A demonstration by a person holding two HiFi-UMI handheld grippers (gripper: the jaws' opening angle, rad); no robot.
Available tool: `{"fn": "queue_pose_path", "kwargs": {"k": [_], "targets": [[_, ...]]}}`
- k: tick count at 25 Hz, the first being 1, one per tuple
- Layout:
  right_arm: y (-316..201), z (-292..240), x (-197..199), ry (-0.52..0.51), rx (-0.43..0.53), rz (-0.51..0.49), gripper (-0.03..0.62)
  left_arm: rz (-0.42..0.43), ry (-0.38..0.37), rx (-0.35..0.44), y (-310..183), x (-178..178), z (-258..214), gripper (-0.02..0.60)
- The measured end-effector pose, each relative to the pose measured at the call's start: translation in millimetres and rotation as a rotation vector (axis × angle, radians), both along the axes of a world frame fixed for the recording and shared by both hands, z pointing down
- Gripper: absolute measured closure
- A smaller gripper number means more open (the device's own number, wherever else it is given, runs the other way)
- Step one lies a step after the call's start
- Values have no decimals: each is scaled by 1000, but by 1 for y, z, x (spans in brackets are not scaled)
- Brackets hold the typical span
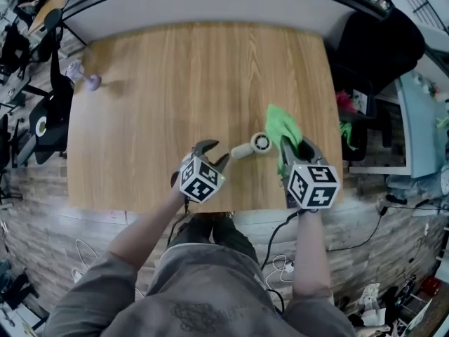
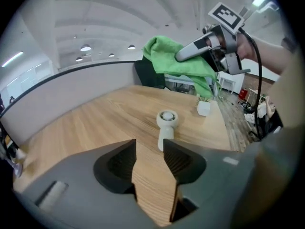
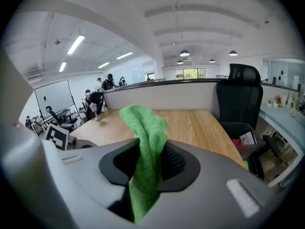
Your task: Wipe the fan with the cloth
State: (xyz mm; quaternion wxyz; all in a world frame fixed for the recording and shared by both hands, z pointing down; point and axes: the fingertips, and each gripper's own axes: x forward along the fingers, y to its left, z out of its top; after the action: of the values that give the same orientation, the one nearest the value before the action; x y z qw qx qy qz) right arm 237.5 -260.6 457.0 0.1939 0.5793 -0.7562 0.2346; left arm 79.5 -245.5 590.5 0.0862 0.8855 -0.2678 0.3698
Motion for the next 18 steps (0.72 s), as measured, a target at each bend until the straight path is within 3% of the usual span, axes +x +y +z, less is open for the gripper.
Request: {"fn": "queue_pose_path", "kwargs": {"k": [6, 14, 18], "targets": [[-1, -84, -12, -28, 171, -32, 491, -21, 75, 221, -25, -17, -101, 473], [18, -172, -22, -16, 353, -49, 491, -67, 261, 415, -34, -24, -243, 529], [38, -217, -30, -11, 442, -68, 490, -64, 333, 454, -26, -29, -295, 543]]}}
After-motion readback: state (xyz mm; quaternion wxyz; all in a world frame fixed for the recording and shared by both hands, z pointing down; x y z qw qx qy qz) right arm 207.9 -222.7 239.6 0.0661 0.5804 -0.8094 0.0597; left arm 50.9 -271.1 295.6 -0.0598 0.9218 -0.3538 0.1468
